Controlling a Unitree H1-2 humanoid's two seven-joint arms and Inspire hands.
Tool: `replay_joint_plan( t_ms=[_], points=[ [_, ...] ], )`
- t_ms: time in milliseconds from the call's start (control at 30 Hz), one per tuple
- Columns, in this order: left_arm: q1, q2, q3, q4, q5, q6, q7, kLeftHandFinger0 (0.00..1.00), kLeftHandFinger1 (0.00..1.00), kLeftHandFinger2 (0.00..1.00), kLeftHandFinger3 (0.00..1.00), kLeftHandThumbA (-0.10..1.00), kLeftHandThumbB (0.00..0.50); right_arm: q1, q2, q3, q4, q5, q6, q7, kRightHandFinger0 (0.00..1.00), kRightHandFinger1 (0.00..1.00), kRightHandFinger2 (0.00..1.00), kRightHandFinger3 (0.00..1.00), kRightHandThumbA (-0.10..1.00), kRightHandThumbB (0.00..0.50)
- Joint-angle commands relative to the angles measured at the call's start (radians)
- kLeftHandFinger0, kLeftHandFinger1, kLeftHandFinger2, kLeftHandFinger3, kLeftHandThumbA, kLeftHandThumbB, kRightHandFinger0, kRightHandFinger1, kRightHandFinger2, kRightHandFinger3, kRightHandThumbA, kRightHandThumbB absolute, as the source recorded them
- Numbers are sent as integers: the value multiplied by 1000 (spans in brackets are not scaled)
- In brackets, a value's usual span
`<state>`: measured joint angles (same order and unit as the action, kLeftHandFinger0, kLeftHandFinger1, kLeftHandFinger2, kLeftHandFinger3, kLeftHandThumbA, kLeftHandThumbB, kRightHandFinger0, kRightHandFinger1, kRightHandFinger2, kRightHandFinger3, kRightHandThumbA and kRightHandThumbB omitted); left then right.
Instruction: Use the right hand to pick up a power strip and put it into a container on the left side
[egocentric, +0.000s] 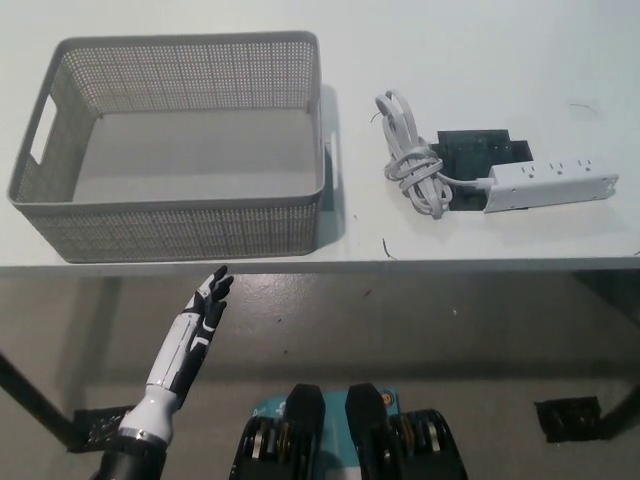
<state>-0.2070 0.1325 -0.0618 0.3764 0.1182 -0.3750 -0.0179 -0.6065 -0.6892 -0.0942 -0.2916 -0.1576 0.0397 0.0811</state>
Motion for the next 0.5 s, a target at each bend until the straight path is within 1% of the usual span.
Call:
replay_joint_plan(
  t_ms=[0,33,67,100,167,200,267,300,333,467],
  points=[
    [-30,16,-8,-39,6,-95,18,1000,1000,1000,1000,1000,145,-769,-193,378,245,-279,330,662,1000,1000,1000,1000,1000,417],
    [-30,16,-8,-37,6,-95,18,1000,1000,1000,1000,1000,145,-791,-170,401,295,-280,299,677,1000,1000,1000,1000,1000,404],
    [-30,15,-8,-38,7,-95,18,1000,1000,1000,1000,1000,146,-812,-136,435,352,-274,303,699,1000,1000,1000,1000,986,416],
    [-27,15,-8,-38,8,-95,19,1000,1000,1000,1000,1000,146,-817,-128,448,364,-272,315,705,1000,1000,1000,1000,983,416],
    [-24,16,-10,-37,7,-95,17,1000,1000,1000,1000,1000,144,-832,-93,501,438,-288,291,735,1000,1000,1000,1000,1000,441],
    [-24,16,-10,-36,10,-95,15,1000,1000,1000,1000,1000,152,-833,-76,525,473,-305,259,742,1000,1000,1000,1000,1000,457],
    [-15,19,-9,-40,11,-95,18,1000,1000,1000,1000,1000,148,-839,-36,575,550,-312,215,750,1000,1000,1000,1000,1000,476],
    [-15,19,-9,-40,11,-95,18,1000,1000,1000,1000,1000,147,-841,-33,584,560,-307,215,749,1000,1000,1000,1000,1000,478],
    [-14,18,-9,-40,14,-95,20,1000,1000,1000,1000,1000,155,-834,-10,600,593,-296,221,747,1000,1000,1000,1000,1000,498],
    [-8,13,-8,-39,27,-95,22,1000,1000,1000,1000,1000,176,-825,27,657,671,-302,196,739,1000,1000,1000,1000,1000,500]
  ],
)
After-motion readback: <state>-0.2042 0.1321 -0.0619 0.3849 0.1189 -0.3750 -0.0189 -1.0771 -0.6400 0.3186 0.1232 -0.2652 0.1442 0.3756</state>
